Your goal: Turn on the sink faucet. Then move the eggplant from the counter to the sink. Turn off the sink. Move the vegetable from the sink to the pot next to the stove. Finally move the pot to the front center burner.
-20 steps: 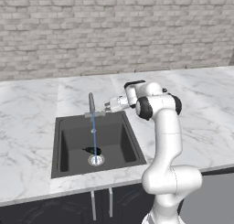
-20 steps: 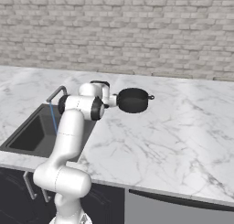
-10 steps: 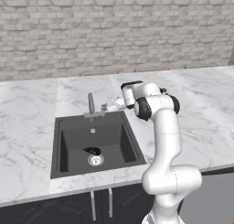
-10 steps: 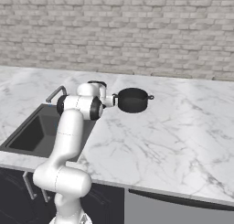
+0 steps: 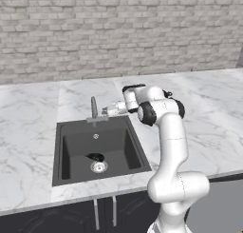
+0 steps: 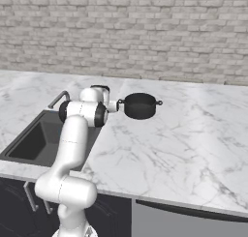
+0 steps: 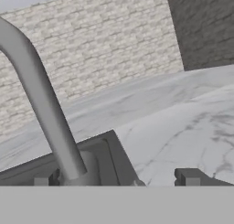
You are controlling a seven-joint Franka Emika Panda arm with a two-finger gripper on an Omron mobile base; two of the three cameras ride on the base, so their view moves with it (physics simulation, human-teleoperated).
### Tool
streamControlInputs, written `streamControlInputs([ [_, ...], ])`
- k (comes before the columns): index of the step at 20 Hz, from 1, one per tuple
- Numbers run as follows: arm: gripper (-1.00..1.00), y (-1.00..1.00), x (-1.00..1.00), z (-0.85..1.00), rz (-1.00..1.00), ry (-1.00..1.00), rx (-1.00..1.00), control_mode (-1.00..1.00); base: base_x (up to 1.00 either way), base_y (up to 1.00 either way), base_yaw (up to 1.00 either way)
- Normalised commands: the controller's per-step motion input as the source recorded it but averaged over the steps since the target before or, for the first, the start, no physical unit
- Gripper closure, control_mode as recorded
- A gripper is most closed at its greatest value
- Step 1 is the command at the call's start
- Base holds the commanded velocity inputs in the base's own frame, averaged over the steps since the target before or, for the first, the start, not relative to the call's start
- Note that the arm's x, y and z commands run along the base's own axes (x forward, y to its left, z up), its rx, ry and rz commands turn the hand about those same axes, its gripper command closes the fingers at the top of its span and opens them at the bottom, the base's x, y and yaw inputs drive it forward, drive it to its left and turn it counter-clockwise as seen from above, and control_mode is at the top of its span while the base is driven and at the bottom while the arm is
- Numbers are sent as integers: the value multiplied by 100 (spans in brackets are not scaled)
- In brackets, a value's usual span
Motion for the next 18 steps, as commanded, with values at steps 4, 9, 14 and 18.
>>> streamControlInputs([
  [4, -100, 6, 3, 0, 0, 3, 0, -100, 0, 0, 0],
  [9, -100, -20, 18, -3, 0, -2, 1, -100, 0, 0, 0],
  [14, -100, -73, 4, -3, 0, -12, 3, -100, 0, 0, 0],
  [18, -100, -82, -1, 1, -2, -11, 6, -100, 0, 0, 0],
])
